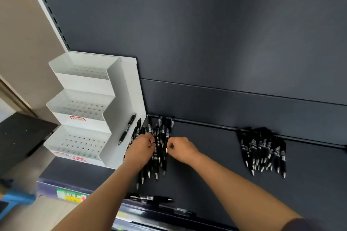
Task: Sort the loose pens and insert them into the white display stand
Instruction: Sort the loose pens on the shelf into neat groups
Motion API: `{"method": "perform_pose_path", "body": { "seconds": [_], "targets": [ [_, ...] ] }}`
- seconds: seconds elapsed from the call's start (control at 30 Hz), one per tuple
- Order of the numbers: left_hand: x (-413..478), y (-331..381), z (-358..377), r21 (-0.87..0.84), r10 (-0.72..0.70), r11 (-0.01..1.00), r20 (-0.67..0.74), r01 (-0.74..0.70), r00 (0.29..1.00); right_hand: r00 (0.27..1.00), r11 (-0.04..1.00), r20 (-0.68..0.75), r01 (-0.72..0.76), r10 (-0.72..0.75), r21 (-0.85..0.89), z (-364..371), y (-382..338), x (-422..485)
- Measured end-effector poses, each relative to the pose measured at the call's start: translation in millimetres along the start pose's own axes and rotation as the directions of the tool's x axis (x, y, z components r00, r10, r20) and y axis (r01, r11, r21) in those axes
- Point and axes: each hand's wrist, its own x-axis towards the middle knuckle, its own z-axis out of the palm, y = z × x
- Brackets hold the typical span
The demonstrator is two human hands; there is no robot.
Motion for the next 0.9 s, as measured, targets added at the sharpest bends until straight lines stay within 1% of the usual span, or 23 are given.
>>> {"method": "perform_pose_path", "body": {
  "seconds": [0.1, 0.2, 0.3, 0.4, 0.47, 0.53, 0.63, 0.73, 0.8, 0.9],
  "targets": [
    [8, -6, 0, 0.012, 0.038, 0.999, 0.017, -0.038, 0.999, 0.985, 0.985, -0.040, -0.168, 0.167, -0.024, 12, -10, 5],
    [14, -5, 3, 0.029, 0.076, 0.997, 0.034, -0.077, 0.997, 0.957, 0.959, -0.060, -0.282, 0.282, 0.019, 19, -14, 9],
    [20, -2, 6, 0.076, 0.123, 0.989, 0.042, -0.126, 0.991, 0.935, 0.936, -0.052, -0.349, 0.351, 0.039, 16, -13, 11],
    [26, 0, 10, 0.115, 0.160, 0.979, 0.060, -0.166, 0.985, 0.919, 0.917, -0.047, -0.384, 0.390, 0.109, 8, -1, 9],
    [29, 2, 12, 0.119, 0.168, 0.977, 0.076, -0.177, 0.983, 0.906, 0.903, -0.093, -0.396, 0.414, 0.165, 2, 11, 4],
    [32, 4, 14, 0.119, 0.180, 0.975, 0.079, -0.188, 0.981, 0.883, 0.891, -0.147, -0.419, 0.445, 0.175, -3, 24, -1],
    [36, 10, 17, 0.183, 0.207, 0.959, 0.065, -0.216, 0.976, 0.871, 0.888, -0.183, -0.458, 0.456, 0.034, -6, 37, -8],
    [39, 18, 19, 0.277, 0.221, 0.933, 0.065, -0.230, 0.973, 0.893, 0.886, -0.132, -0.446, 0.430, -0.128, -8, 42, -8],
    [41, 22, 21, 0.344, 0.215, 0.910, 0.090, -0.233, 0.972, 0.898, 0.875, -0.120, -0.439, 0.423, -0.204, -10, 42, -5],
    [44, 26, 25, 0.426, 0.203, 0.875, 0.109, -0.230, 0.973, 0.911, 0.880, -0.198, -0.404, 0.362, -0.248, -11, 41, 1]
  ]
}}
